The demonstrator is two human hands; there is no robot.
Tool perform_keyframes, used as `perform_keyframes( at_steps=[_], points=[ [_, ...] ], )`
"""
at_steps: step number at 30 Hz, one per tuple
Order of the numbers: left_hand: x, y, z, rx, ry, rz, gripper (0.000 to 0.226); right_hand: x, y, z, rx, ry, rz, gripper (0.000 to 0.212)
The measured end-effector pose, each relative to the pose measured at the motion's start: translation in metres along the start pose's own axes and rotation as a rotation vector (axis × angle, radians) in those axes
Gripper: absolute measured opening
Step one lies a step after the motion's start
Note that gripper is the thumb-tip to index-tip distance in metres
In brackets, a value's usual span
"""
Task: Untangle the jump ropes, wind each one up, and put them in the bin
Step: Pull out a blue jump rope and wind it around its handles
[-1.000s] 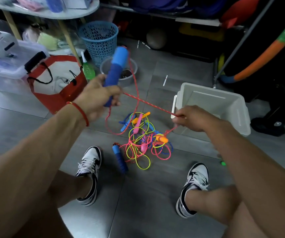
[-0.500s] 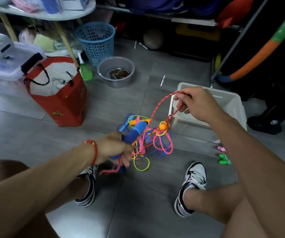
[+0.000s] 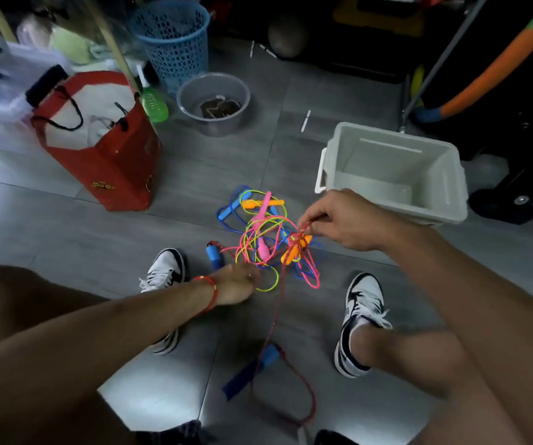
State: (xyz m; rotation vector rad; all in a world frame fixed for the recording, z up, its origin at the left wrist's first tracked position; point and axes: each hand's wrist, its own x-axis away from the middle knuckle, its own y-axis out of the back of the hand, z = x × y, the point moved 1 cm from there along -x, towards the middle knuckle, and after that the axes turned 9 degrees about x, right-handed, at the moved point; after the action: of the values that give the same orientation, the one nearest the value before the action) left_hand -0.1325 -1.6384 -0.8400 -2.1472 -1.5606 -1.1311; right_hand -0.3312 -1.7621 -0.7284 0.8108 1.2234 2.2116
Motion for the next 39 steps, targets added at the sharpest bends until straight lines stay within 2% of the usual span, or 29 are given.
perform_keyframes(
  at_steps=[3, 5, 8, 12, 14, 16, 18, 21, 23, 25, 27, 31, 34, 35, 39],
  points=[
    [-0.016, -0.003, -0.029, 0.252, 0.055, -0.072, 0.011, 0.013, -0.016, 0.001, -0.179, 0.067, 0.086, 0.017],
    [-0.024, -0.009, -0.039, 0.392, 0.137, 0.012, 0.029, 0.02, -0.02, 0.001, -0.263, 0.108, 0.091, 0.021],
    [-0.04, -0.019, -0.04, 0.553, 0.239, 0.164, 0.029, 0.031, -0.023, -0.005, -0.351, 0.111, 0.112, 0.025],
    [-0.057, -0.018, -0.047, 0.652, 0.198, 0.1, 0.012, 0.043, -0.036, -0.012, -0.401, 0.113, 0.257, 0.037],
    [-0.06, -0.015, -0.049, 0.658, 0.16, 0.07, 0.014, 0.047, -0.036, -0.017, -0.424, 0.066, 0.342, 0.042],
    [-0.061, -0.01, -0.051, 0.66, 0.108, 0.023, 0.013, 0.048, -0.032, -0.026, -0.376, -0.009, 0.407, 0.036],
    [-0.06, -0.007, -0.054, 0.704, 0.067, 0.003, 0.011, 0.043, -0.03, -0.04, -0.214, -0.107, 0.34, 0.025],
    [-0.056, -0.002, -0.058, 0.766, 0.021, -0.014, 0.018, 0.028, -0.033, -0.059, 0.031, -0.359, 0.093, 0.014],
    [-0.054, 0.001, -0.059, 0.775, 0.005, -0.005, 0.024, 0.017, -0.039, -0.062, -0.02, -0.472, 0.012, 0.037],
    [-0.052, 0.004, -0.059, 0.748, -0.011, 0.04, 0.032, 0.007, -0.045, -0.059, -0.212, -0.485, 0.007, 0.06],
    [-0.05, 0.006, -0.058, 0.706, -0.019, 0.09, 0.036, -0.003, -0.051, -0.053, -0.418, -0.48, 0.019, 0.066],
    [-0.049, 0.007, -0.055, 0.696, -0.006, 0.123, 0.04, -0.018, -0.063, -0.051, -0.386, -0.452, -0.047, 0.047],
    [-0.046, 0.006, -0.061, 0.679, 0.044, 0.114, 0.02, -0.022, -0.06, -0.043, -0.393, -0.47, -0.117, 0.039],
    [-0.045, 0.005, -0.063, 0.68, 0.063, 0.082, 0.024, -0.022, -0.058, -0.04, -0.408, -0.465, -0.13, 0.04],
    [-0.048, 0.003, -0.072, 0.726, 0.035, -0.066, 0.062, -0.02, -0.046, -0.026, -0.475, -0.439, -0.158, 0.045]
  ],
)
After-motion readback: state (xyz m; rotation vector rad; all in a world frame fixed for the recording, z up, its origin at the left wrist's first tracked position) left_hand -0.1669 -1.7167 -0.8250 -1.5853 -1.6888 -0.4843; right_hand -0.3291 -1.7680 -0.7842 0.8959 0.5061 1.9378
